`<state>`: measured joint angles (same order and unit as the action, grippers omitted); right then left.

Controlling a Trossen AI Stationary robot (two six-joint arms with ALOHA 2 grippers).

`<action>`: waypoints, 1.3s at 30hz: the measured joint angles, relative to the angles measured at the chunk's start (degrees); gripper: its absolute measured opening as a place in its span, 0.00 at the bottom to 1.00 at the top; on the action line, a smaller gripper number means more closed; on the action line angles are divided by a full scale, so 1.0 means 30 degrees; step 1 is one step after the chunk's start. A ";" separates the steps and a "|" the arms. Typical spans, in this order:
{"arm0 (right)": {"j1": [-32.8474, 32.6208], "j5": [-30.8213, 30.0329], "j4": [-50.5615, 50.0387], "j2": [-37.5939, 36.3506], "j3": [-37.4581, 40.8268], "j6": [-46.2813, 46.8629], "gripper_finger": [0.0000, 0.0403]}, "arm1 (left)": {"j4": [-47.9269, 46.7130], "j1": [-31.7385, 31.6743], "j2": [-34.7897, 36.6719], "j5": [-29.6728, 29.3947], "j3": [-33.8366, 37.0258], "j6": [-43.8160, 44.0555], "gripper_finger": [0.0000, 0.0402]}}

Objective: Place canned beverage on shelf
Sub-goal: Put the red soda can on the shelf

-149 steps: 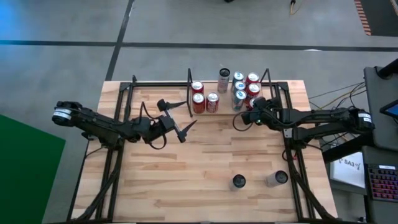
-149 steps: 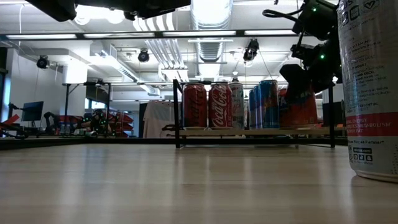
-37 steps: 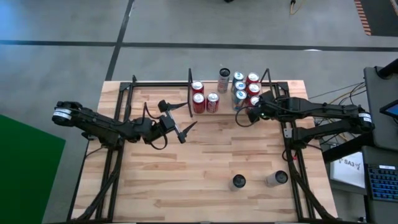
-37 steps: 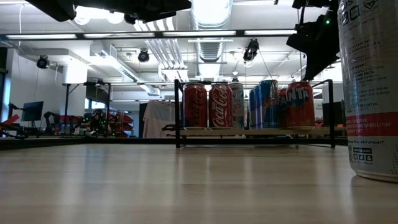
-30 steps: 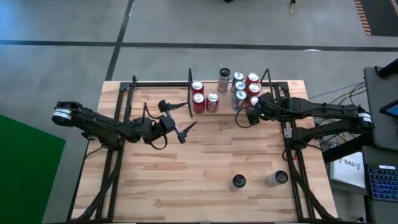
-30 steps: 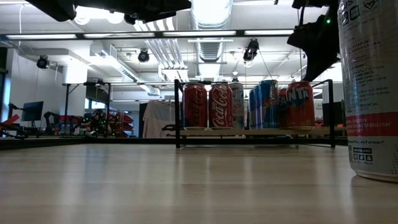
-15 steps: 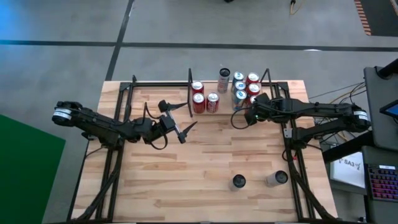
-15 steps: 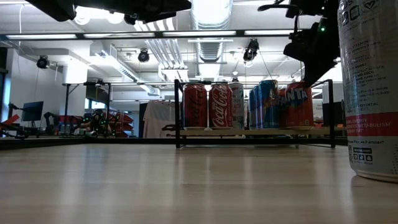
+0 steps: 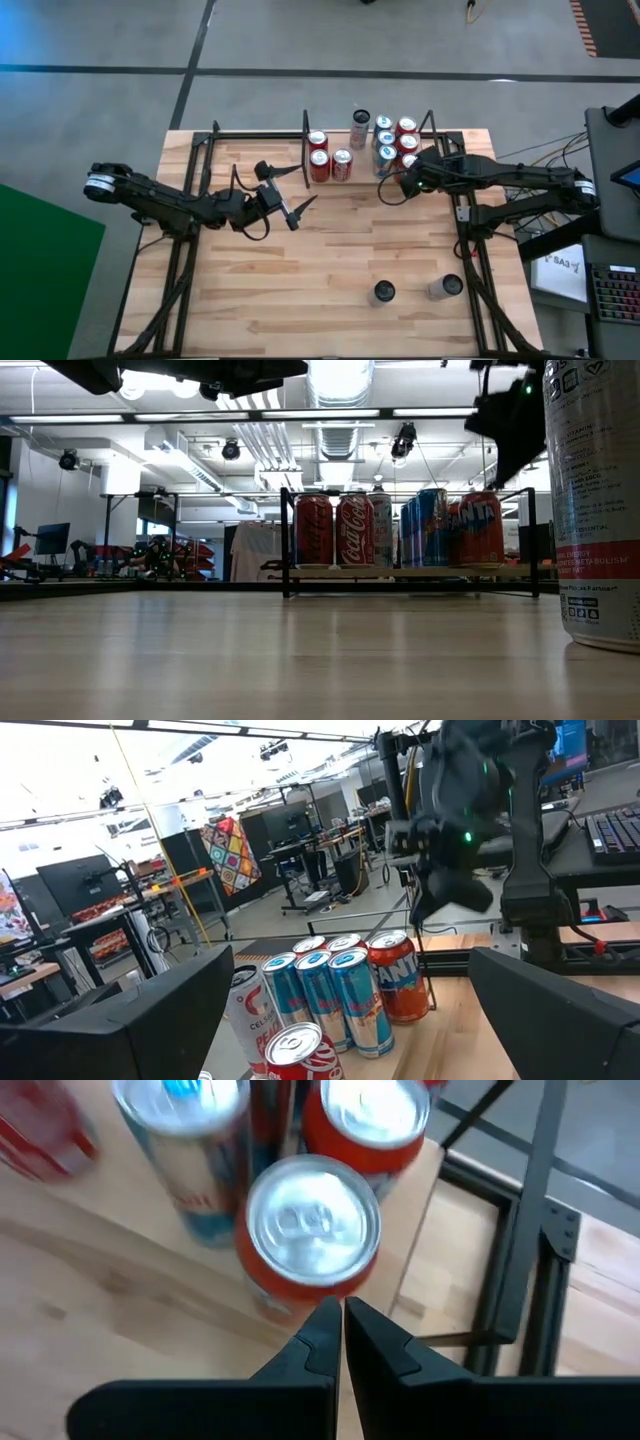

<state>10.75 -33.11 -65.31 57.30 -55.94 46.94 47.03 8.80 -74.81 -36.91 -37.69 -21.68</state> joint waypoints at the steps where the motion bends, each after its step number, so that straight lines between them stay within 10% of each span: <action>1: 0.0004 0.0026 -0.0008 -0.0136 -0.0290 0.0000 0.02 | 0.0000 0.0000 0.0000 0.0007 0.0002 0.0051 0.97; 14: 0.0951 0.0068 0.3810 0.0860 -0.0897 -0.2463 0.02 | 0.0015 0.0007 0.0000 0.0015 0.0001 0.0126 0.97; 39: 0.1111 0.1151 -0.0235 0.1327 -0.0875 -0.2686 0.02 | -0.0144 0.0005 0.0000 0.0510 0.0002 0.0475 0.97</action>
<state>14.09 -29.65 -66.01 61.28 -58.57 38.88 46.59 8.81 -74.81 -35.38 -37.69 -20.25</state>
